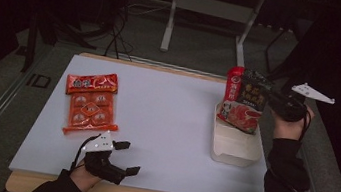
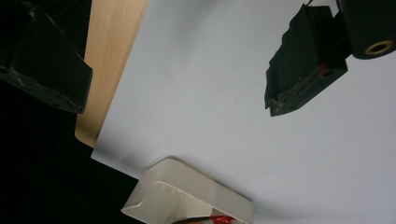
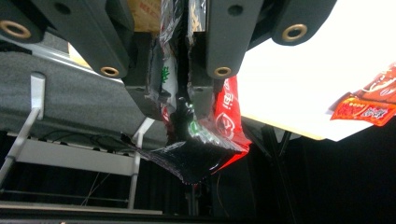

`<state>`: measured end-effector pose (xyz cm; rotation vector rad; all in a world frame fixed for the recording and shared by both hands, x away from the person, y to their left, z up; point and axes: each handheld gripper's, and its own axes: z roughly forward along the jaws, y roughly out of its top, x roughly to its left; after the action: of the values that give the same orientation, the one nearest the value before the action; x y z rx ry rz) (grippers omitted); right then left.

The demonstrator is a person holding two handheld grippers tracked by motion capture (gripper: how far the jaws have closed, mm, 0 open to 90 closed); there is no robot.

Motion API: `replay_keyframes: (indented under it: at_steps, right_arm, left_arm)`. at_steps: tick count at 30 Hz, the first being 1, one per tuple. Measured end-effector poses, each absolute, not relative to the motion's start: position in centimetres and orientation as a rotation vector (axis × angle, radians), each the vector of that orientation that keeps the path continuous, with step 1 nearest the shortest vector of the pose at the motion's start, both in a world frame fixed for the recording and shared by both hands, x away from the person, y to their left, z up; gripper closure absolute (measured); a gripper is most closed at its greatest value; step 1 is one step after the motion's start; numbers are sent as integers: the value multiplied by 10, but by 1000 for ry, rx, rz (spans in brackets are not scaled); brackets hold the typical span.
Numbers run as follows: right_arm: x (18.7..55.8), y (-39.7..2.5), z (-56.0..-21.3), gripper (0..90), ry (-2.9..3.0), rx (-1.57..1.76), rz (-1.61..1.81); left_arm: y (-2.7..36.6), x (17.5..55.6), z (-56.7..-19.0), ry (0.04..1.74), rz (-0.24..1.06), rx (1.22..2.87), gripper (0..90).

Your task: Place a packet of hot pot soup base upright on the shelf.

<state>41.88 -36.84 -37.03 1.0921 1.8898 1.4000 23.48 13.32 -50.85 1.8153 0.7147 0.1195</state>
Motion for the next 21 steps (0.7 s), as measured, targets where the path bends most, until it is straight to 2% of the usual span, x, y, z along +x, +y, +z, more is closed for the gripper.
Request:
replay_keyframes:
  at_steps: [21]
  right_arm:
    - [421, -365, -400, 739, 1975, 1085, 1488]
  left_arm:
    - [135, 237, -512, 720, 118, 1818, 74]
